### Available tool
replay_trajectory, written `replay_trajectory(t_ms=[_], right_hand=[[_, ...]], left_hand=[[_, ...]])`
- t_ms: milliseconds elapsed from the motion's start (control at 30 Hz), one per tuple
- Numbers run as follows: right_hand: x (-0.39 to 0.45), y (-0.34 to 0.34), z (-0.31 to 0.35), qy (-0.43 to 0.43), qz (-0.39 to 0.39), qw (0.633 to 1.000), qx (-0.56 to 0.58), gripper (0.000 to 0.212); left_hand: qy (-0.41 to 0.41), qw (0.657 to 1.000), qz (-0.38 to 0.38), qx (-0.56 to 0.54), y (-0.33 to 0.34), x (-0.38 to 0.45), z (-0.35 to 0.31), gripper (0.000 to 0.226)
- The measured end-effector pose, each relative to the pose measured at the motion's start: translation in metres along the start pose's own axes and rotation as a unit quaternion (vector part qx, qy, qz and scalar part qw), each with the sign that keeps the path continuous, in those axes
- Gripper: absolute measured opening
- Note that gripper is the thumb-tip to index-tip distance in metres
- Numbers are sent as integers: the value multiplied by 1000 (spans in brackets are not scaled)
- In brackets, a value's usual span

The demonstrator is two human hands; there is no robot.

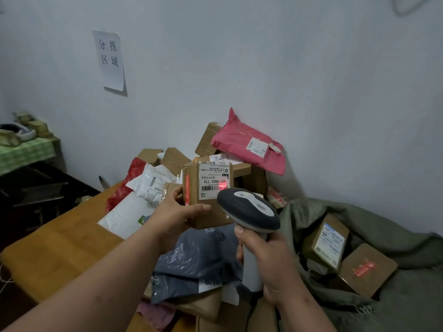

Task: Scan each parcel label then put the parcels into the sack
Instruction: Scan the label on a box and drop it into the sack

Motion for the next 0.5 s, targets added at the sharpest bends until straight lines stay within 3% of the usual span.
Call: replay_trajectory(t_ms=[333, 500], right_hand=[[2, -4, -1, 0, -10, 1000, -15, 16], [3, -5, -2, -3, -6, 1000, -26, 27]], left_hand=[[-1, 1000, 12, 8, 2, 6, 1, 93], [2, 1000, 13, 5, 0, 9, 1, 94]])
Point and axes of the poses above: each hand's wrist, its own x-axis towards the middle knuckle, its own y-axis out of the palm, z = x × y, the point moved 10 cm from there along x, towards the middle knuckle, and after that the axes turned 11 degrees about -y, right-handed, at the moved point
